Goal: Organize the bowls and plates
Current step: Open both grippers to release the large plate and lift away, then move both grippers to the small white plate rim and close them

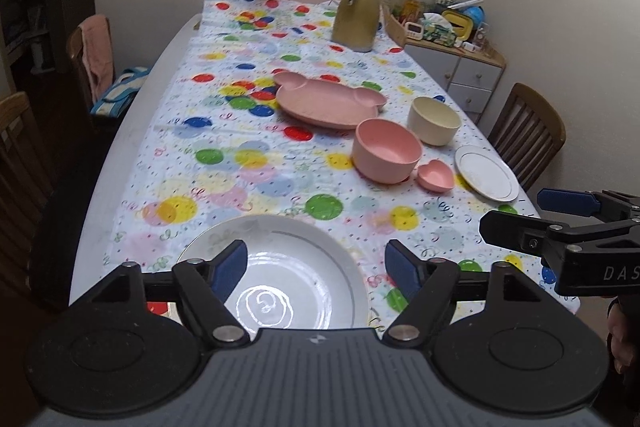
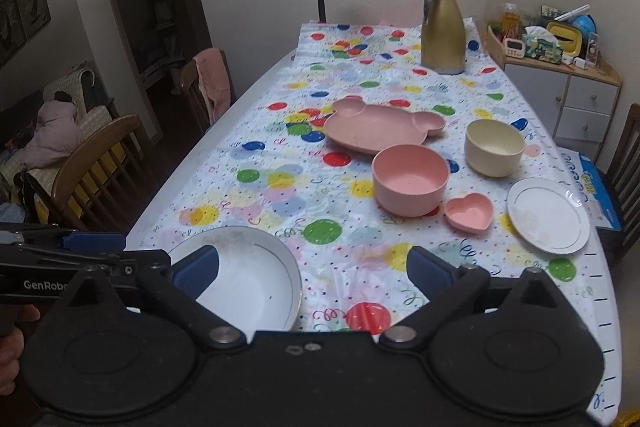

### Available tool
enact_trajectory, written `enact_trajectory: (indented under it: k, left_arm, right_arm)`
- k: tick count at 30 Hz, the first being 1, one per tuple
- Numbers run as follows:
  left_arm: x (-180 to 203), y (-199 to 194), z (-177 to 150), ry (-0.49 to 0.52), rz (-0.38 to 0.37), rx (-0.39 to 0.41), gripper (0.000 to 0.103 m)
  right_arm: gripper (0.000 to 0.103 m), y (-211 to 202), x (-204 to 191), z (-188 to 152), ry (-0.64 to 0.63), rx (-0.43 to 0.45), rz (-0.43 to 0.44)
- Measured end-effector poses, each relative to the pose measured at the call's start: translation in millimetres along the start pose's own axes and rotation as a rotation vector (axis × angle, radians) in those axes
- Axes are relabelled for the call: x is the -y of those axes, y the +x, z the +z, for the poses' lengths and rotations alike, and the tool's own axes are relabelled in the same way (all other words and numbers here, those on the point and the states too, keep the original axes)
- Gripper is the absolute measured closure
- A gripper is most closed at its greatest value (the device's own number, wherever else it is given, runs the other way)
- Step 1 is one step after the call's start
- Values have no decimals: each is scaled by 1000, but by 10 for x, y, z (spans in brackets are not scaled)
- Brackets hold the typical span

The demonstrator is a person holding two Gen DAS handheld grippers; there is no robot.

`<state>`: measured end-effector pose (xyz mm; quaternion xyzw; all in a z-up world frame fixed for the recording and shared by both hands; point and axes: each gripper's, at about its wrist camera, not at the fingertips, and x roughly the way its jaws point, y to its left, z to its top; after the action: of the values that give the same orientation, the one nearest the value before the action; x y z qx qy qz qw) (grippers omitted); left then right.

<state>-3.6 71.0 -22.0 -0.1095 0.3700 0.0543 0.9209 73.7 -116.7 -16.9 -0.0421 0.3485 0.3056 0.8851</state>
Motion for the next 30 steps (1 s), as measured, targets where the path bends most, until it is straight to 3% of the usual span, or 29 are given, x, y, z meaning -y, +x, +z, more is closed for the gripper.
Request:
enact_trajectory:
  k: [11,30]
  left_arm:
    - [652,312,229,55,-37,-3,23]
    - [1883,1464,667,29,-20,-102,23]
  right_arm:
    - [0,-245,516,25,61,63,-71]
    - [1,99,2049,233,78,-11,-94]
